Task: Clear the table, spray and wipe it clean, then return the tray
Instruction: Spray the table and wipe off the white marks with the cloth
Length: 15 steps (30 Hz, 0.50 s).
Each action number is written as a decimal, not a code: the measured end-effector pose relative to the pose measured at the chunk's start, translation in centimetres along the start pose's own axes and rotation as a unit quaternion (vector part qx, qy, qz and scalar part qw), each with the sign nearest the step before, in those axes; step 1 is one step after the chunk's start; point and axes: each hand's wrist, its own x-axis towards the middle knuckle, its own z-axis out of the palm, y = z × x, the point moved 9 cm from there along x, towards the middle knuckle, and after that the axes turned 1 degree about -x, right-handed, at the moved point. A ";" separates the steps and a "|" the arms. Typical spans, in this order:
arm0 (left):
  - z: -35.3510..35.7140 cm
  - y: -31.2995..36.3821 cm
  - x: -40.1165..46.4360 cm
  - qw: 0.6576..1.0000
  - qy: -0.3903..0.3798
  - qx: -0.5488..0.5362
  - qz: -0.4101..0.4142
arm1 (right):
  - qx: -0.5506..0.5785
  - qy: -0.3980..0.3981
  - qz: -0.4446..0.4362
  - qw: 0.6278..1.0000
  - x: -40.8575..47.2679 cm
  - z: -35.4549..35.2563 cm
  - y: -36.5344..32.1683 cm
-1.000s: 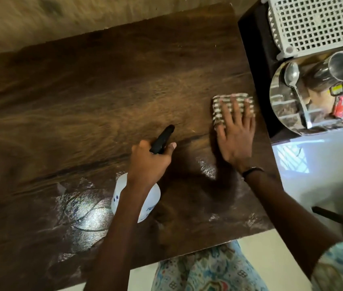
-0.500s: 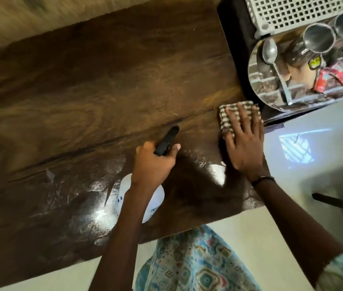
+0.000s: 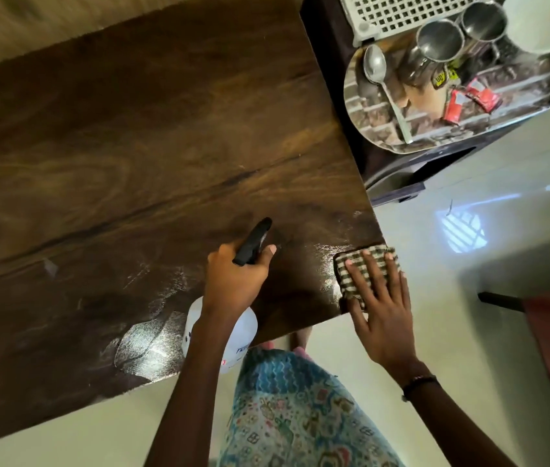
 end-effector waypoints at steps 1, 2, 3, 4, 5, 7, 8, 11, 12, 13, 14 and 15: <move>0.0 -0.1 0.0 1.000 0.003 -0.007 -0.001 | 0.007 0.002 0.009 1.000 0.1 0.1 -0.3; -0.1 -0.1 0.0 1.000 0.006 -0.015 -0.003 | 0.010 0.002 0.009 1.000 0.6 0.1 -0.6; -0.1 -0.1 0.1 1.000 0.006 -0.019 -0.003 | 0.010 0.003 0.002 1.000 1.2 0.1 -0.9; -0.1 0.1 0.3 1.000 0.003 -0.016 -0.002 | 0.008 0.004 -0.007 1.000 2.2 0.2 -1.2; -0.1 0.3 0.4 1.000 0.000 -0.012 0.001 | 0.008 0.005 -0.014 1.000 3.3 0.2 -1.6; -0.3 1.0 1.0 1.000 -0.004 -0.009 0.009 | 0.009 0.014 -0.014 1.000 5.9 0.0 -2.4; -0.5 1.3 1.4 1.000 -0.006 -0.009 0.012 | 0.008 0.022 -0.012 1.000 7.4 -0.1 -3.0; -1.1 2.1 3.0 1.000 -0.016 -0.010 0.001 | -0.005 0.041 -0.006 0.999 11.7 -0.6 -4.6; -1.4 2.5 3.7 1.000 -0.016 -0.015 0.000 | -0.011 0.046 -0.004 0.999 13.1 -0.8 -5.1; -1.8 2.8 4.4 1.000 -0.015 -0.022 -0.001 | -0.015 0.051 -0.002 0.999 14.4 -1.0 -5.6; -2.3 3.3 5.0 1.000 -0.012 -0.028 0.001 | -0.017 0.055 -0.001 0.998 15.8 -1.1 -6.1; -2.8 3.8 5.6 0.999 -0.010 -0.031 0.003 | -0.019 0.059 -0.001 0.998 17.1 -1.2 -6.6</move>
